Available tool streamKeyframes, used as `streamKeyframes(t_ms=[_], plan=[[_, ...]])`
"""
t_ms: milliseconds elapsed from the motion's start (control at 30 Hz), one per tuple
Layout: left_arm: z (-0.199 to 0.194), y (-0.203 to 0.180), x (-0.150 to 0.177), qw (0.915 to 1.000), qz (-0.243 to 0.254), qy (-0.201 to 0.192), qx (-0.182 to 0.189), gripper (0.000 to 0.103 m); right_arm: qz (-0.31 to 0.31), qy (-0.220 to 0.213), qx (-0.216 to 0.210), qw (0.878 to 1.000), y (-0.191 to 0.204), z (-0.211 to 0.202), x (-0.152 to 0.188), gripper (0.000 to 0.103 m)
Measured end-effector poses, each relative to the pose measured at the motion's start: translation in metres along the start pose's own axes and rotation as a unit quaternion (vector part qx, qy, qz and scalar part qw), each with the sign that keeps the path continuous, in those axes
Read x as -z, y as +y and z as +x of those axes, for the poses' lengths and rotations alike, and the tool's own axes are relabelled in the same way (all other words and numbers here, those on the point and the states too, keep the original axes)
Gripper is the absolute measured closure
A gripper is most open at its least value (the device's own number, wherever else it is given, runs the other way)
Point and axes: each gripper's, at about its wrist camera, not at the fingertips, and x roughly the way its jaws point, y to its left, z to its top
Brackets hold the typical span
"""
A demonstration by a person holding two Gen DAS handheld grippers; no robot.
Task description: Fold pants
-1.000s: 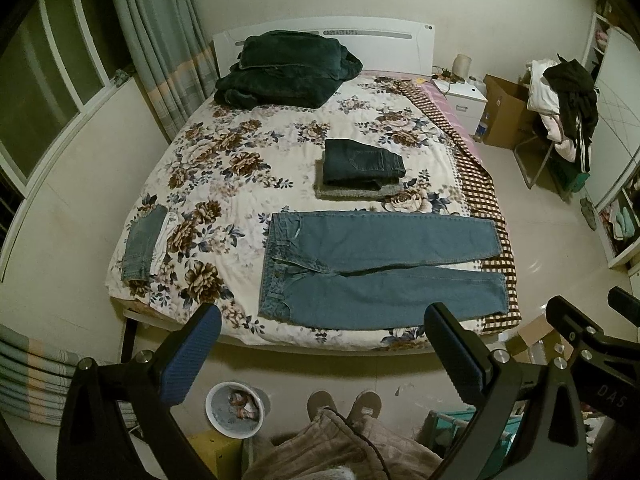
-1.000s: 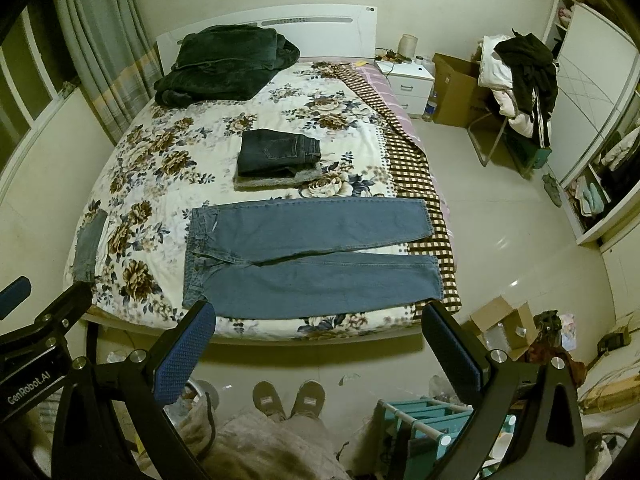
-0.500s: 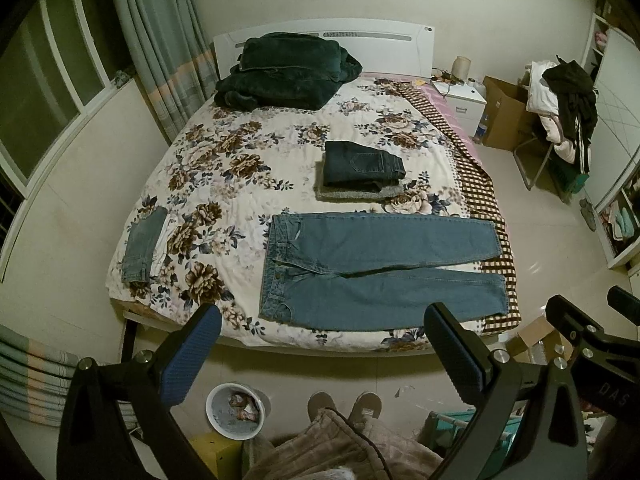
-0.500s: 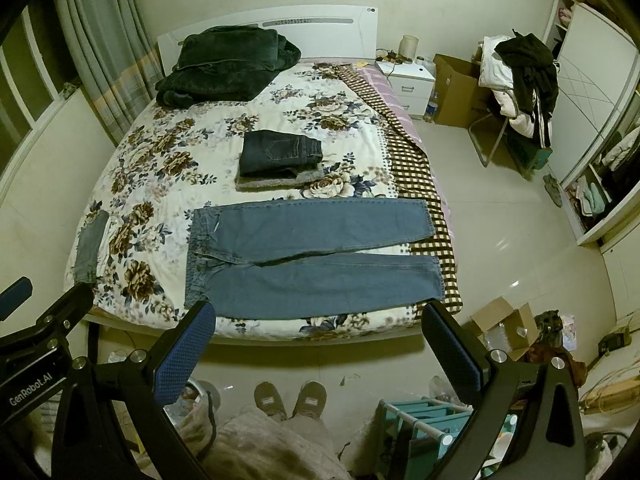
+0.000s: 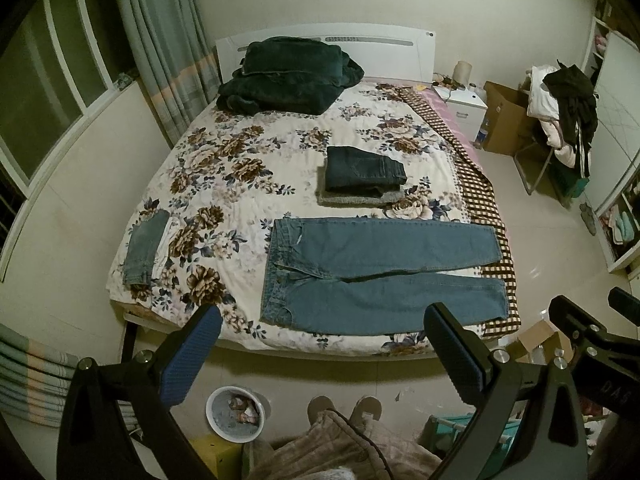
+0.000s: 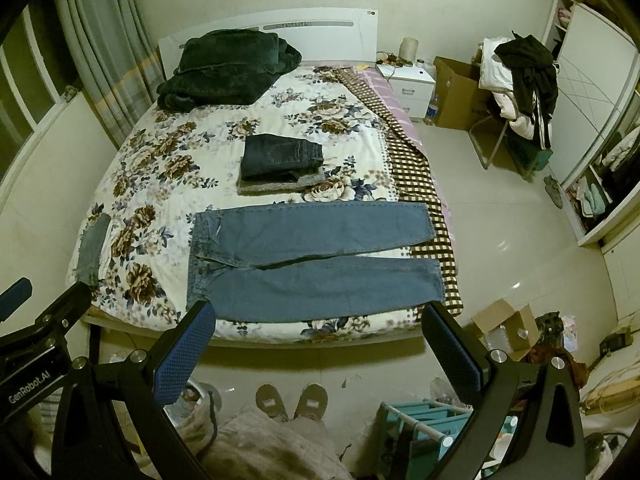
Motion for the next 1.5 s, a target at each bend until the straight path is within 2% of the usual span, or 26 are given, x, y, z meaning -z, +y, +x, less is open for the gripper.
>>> streamKeyframes(t_ms=[200, 500, 633, 767, 933, 1100, 1200, 1367, 1500], plan=[[-0.003, 0.005, -0.010, 1.0000, -0.003, -0.001, 0.001, 0.000, 0.001, 0.000, -0.005, 1.000, 0.011, -0.005, -0.006, 0.000], [-0.005, 0.012, -0.019, 0.9999, -0.006, -0.009, -0.005, 0.000, 0.005, -0.002, -0.011, 1.000, 0.003, 0.002, -0.007, 0.000], [0.013, 0.013, -0.028, 0.9989, -0.013, -0.027, -0.037, 0.000, 0.021, -0.007, -0.014, 1.000, -0.012, 0.023, -0.014, 0.000], [0.049, 0.012, -0.042, 0.9960, -0.036, -0.042, -0.069, 0.000, 0.041, -0.003, -0.009, 0.999, -0.033, 0.065, -0.036, 0.000], [0.110, 0.011, -0.066, 0.9921, -0.055, -0.038, -0.106, 0.000, 0.057, 0.024, -0.017, 0.998, -0.060, 0.134, -0.067, 0.000], [0.185, 0.008, -0.086, 0.9919, -0.049, -0.002, -0.117, 0.000, 0.099, 0.077, -0.006, 0.992, -0.081, 0.234, -0.100, 0.000], [0.246, 0.011, -0.101, 0.9902, -0.048, 0.031, -0.127, 0.000, 0.126, 0.105, 0.003, 0.986, -0.091, 0.295, -0.118, 0.000], [0.346, 0.017, -0.123, 0.9865, -0.040, 0.091, -0.130, 0.000, 0.190, 0.149, 0.027, 0.970, -0.106, 0.422, -0.160, 0.000], [0.443, 0.012, -0.147, 0.9828, -0.007, 0.127, -0.133, 0.000, 0.252, 0.196, 0.043, 0.947, -0.118, 0.538, -0.184, 0.000]])
